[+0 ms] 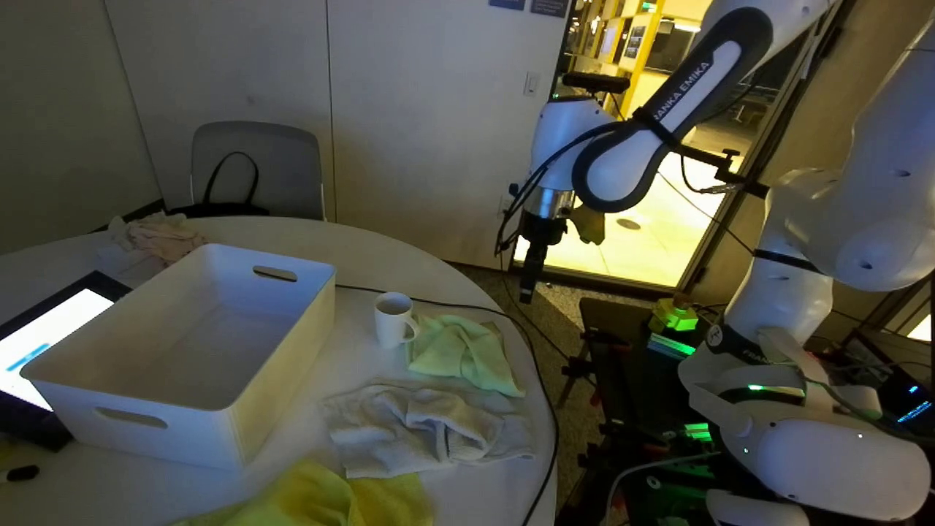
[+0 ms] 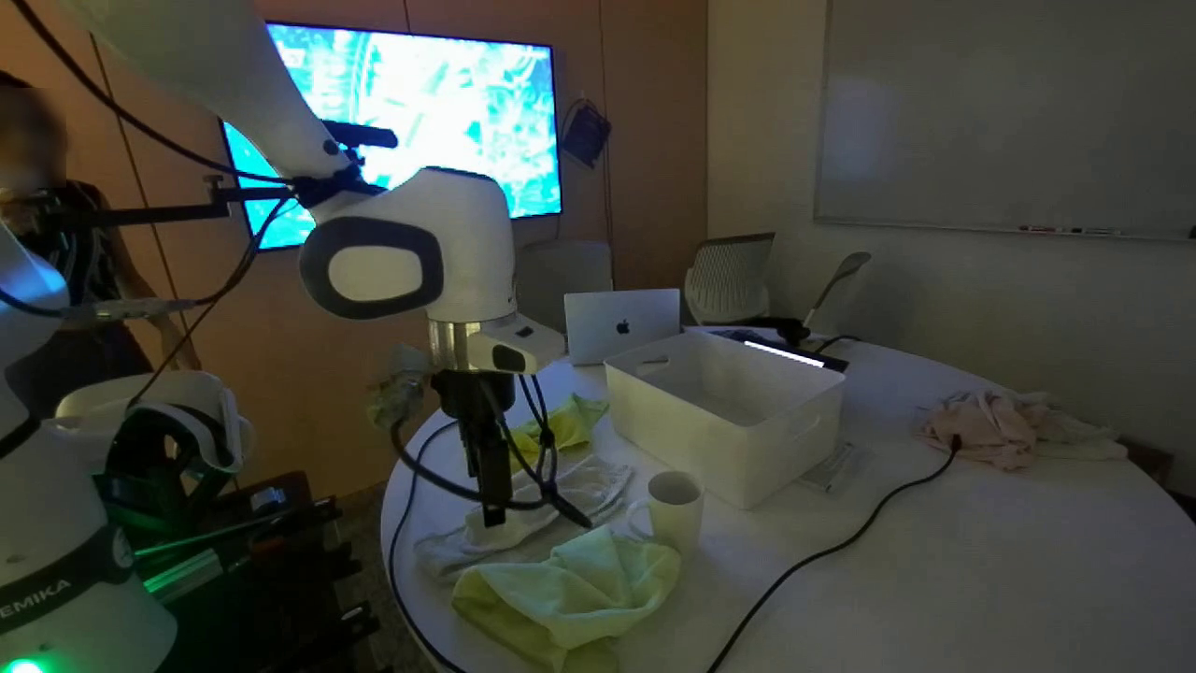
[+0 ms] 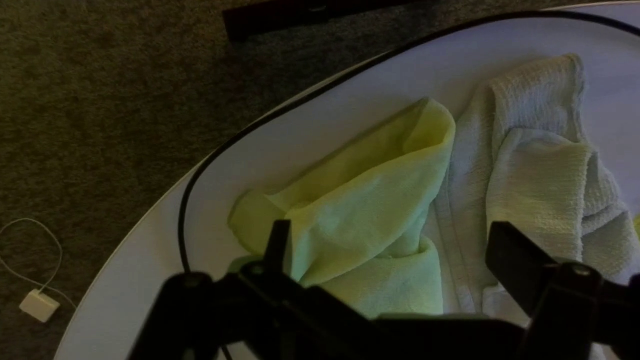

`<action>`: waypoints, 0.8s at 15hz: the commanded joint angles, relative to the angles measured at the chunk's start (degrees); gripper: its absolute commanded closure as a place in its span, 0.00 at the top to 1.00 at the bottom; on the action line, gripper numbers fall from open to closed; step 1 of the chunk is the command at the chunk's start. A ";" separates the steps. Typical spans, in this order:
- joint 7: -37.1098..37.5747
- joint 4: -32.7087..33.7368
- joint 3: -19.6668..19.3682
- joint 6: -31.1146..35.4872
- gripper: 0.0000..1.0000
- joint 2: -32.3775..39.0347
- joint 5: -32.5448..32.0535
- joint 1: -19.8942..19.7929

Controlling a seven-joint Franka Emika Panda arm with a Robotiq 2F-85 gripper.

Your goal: Put all the towels in the white basket and the objects into the mug

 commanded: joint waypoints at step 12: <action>-23.14 11.05 11.50 15.30 1.00 25.41 31.91 -4.96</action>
